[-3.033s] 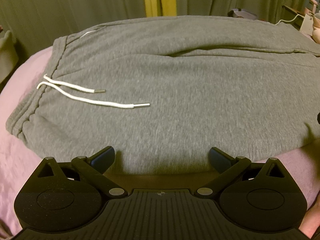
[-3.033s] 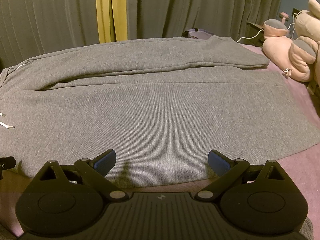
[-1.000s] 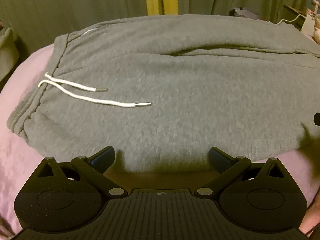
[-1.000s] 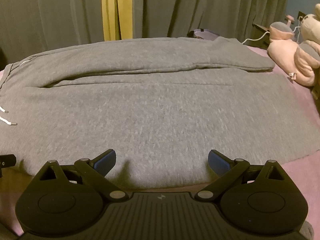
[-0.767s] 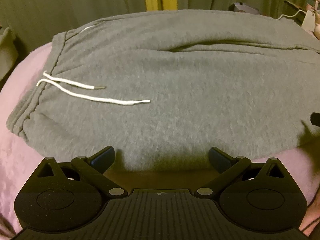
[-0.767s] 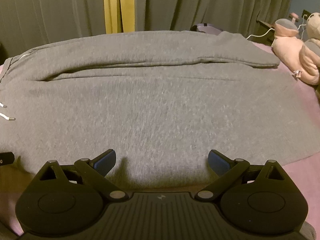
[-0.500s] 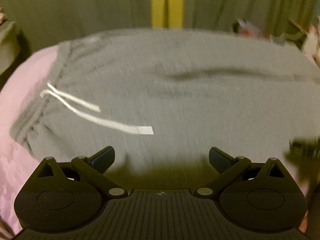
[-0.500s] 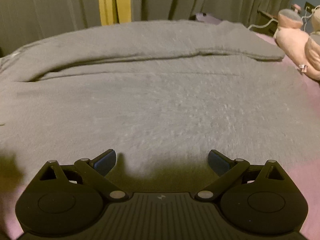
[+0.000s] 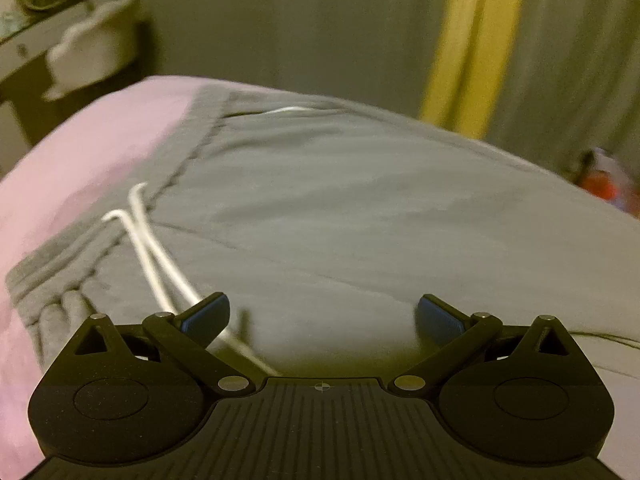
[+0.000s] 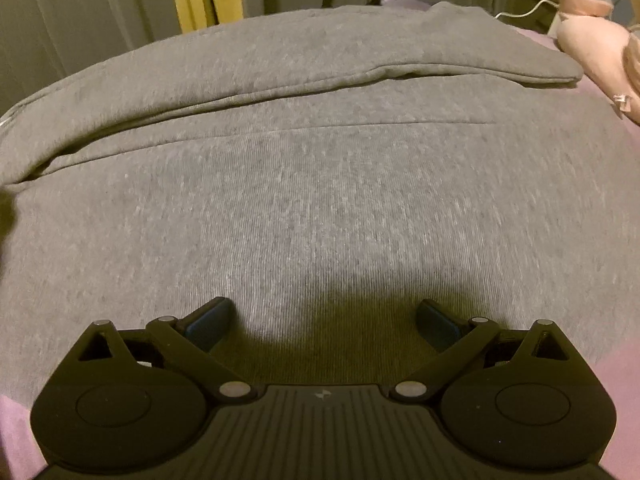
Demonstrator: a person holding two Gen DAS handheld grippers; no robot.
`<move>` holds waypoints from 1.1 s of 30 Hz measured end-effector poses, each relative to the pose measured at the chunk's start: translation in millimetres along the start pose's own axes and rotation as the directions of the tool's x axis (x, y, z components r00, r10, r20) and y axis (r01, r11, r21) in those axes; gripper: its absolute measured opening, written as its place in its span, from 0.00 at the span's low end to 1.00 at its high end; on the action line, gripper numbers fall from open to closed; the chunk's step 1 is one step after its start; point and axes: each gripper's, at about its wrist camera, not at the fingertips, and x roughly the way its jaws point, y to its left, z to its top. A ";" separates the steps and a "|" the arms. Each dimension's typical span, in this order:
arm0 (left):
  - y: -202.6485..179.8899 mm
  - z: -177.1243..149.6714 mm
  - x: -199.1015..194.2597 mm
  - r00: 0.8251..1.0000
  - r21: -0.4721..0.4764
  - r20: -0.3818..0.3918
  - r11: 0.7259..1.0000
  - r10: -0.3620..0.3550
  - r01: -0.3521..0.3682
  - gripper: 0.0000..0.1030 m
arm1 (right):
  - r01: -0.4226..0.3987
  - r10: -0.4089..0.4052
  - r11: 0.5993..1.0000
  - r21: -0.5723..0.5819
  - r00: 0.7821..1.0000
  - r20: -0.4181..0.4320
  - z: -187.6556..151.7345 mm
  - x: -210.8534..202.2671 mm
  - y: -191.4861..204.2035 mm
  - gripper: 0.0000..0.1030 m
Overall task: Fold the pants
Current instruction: 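Move the left tool to the waistband while the right tool reaches the leg cuffs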
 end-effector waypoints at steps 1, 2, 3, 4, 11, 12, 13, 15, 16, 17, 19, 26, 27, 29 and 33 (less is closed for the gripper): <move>5.3 0.3 7.5 0.999 -0.005 0.009 0.999 0.042 -0.042 1.00 | -0.008 0.008 1.000 0.003 1.000 -0.023 7.8 0.3 -2.0 0.97; 9.4 2.6 13.7 0.997 -0.017 0.013 0.997 0.079 -0.078 1.00 | -0.021 0.022 1.000 0.015 1.000 -0.014 17.5 -1.2 -5.5 0.96; 15.4 4.3 18.0 0.994 -0.041 0.025 0.993 0.108 -0.107 1.00 | -0.031 0.030 0.999 0.034 0.999 0.019 27.4 -2.9 -10.1 0.96; 20.6 5.4 21.5 0.991 -0.068 0.045 0.990 0.125 -0.122 1.00 | -0.039 0.035 0.997 0.061 0.998 0.060 40.4 -4.3 -15.4 0.96; 24.6 3.3 46.3 0.960 -0.103 0.199 0.979 0.196 -0.178 1.00 | -0.045 -0.026 0.960 0.277 0.969 0.247 174.4 27.2 -44.4 0.81; 22.1 0.7 49.3 0.958 -0.095 0.215 0.980 0.191 -0.174 1.00 | -0.041 -0.040 0.953 0.301 0.965 0.258 194.5 36.3 -46.1 0.74; 19.2 -2.7 50.9 0.957 -0.087 0.222 0.982 0.185 -0.169 1.00 | -0.035 -0.054 0.945 0.326 0.964 0.261 214.7 46.7 -46.8 0.70; 16.0 -5.5 57.1 0.954 -0.088 0.232 0.981 0.188 -0.172 1.00 | -0.031 -0.074 0.930 0.366 0.960 0.269 245.8 66.1 -47.4 0.55; 16.3 -5.3 58.7 0.954 -0.096 0.234 0.981 0.187 -0.169 1.00 | -0.035 -0.078 0.921 0.388 0.960 0.270 259.6 76.7 -47.9 0.54; 17.2 -5.1 59.8 0.954 -0.106 0.236 0.981 0.186 -0.164 1.00 | -0.031 -0.086 0.912 0.408 0.960 0.265 270.4 85.9 -49.7 0.54; 17.7 -6.5 62.6 0.954 -0.118 0.238 0.980 0.183 -0.159 1.00 | -0.025 -0.096 0.898 0.440 0.964 0.250 289.3 105.1 -50.0 0.54; 18.0 -8.1 65.6 0.950 -0.140 0.249 0.978 0.186 -0.155 1.00 | 0.118 -0.202 0.877 0.466 0.970 0.133 329.3 156.3 -40.5 0.68; 18.3 -8.4 67.0 0.950 -0.144 0.251 0.978 0.185 -0.152 1.00 | 0.152 -0.227 0.870 0.470 0.968 0.107 331.1 163.6 -39.5 0.68; 18.5 -8.3 67.8 0.950 -0.150 0.253 0.977 0.184 -0.149 1.00 | 0.202 -0.266 0.851 0.485 0.961 0.068 331.6 174.3 -40.1 0.63; 19.4 -7.6 68.4 0.951 -0.159 0.252 0.977 0.181 -0.144 1.00 | 0.285 -0.363 0.840 0.462 0.928 0.088 325.8 174.2 -42.3 0.19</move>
